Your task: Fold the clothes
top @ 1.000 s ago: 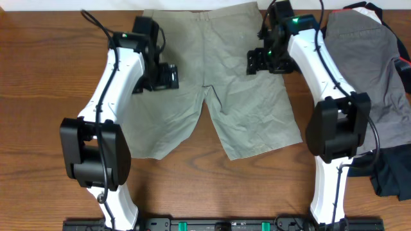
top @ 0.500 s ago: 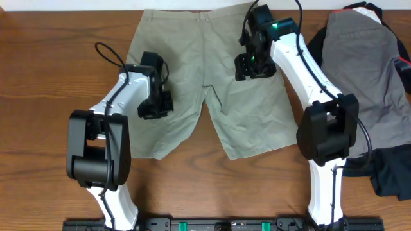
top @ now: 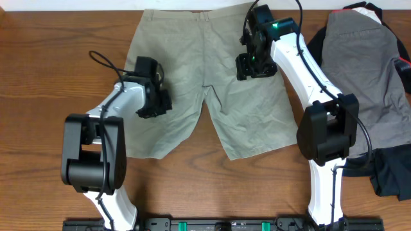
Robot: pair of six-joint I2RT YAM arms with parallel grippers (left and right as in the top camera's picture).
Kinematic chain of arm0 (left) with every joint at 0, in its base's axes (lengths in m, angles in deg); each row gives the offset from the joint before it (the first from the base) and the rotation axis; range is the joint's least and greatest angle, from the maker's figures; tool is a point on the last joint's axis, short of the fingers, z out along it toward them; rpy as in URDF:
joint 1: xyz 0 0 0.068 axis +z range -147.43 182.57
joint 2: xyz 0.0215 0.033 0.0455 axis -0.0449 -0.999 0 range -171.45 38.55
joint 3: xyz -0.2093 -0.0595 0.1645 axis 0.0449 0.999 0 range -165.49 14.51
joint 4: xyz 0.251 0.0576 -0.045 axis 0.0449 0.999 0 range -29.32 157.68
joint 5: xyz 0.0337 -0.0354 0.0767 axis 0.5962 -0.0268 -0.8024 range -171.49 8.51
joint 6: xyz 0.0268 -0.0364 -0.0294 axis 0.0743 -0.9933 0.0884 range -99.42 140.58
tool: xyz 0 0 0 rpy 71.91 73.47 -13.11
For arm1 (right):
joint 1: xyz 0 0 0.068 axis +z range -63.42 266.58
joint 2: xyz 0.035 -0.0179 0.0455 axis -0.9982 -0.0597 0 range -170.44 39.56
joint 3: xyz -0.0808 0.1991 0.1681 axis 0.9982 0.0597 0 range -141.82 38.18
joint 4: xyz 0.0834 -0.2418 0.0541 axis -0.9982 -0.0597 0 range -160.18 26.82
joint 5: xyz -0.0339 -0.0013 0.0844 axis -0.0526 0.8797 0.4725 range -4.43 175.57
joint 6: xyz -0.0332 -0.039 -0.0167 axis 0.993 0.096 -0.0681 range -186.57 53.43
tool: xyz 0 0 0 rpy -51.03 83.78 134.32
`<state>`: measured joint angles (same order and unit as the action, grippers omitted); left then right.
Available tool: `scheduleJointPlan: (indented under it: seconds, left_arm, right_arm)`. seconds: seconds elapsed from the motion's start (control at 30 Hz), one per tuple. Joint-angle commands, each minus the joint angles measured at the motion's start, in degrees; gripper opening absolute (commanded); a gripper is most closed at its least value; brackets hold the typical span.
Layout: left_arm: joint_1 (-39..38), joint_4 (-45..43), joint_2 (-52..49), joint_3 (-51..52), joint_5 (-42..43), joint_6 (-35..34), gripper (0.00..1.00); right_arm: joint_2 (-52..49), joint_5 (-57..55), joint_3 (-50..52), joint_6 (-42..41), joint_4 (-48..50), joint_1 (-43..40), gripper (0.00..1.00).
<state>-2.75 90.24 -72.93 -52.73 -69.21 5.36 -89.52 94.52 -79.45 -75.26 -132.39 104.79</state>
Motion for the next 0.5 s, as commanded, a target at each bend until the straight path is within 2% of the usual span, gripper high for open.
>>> scheduleJointPlan:
  seconds: [0.0, 0.37, 0.47]
  left_arm:
    - [5.6, -2.7, -8.7, 3.2, -7.3, 0.2, 0.06]
    - [22.0, -15.0, -9.2, 0.7, -8.9, 0.2, 0.06]
    - [23.8, -16.9, -9.2, -0.2, -8.5, 0.6, 0.17]
  right_arm:
    - [2.1, -0.6, 0.0, 0.0, 0.0, -0.5, 0.61]
    - [2.1, -1.2, 0.0, 0.0, 0.9, -1.0, 0.64]
    - [2.1, -1.2, 0.0, 0.0, 1.9, -1.0, 0.66]
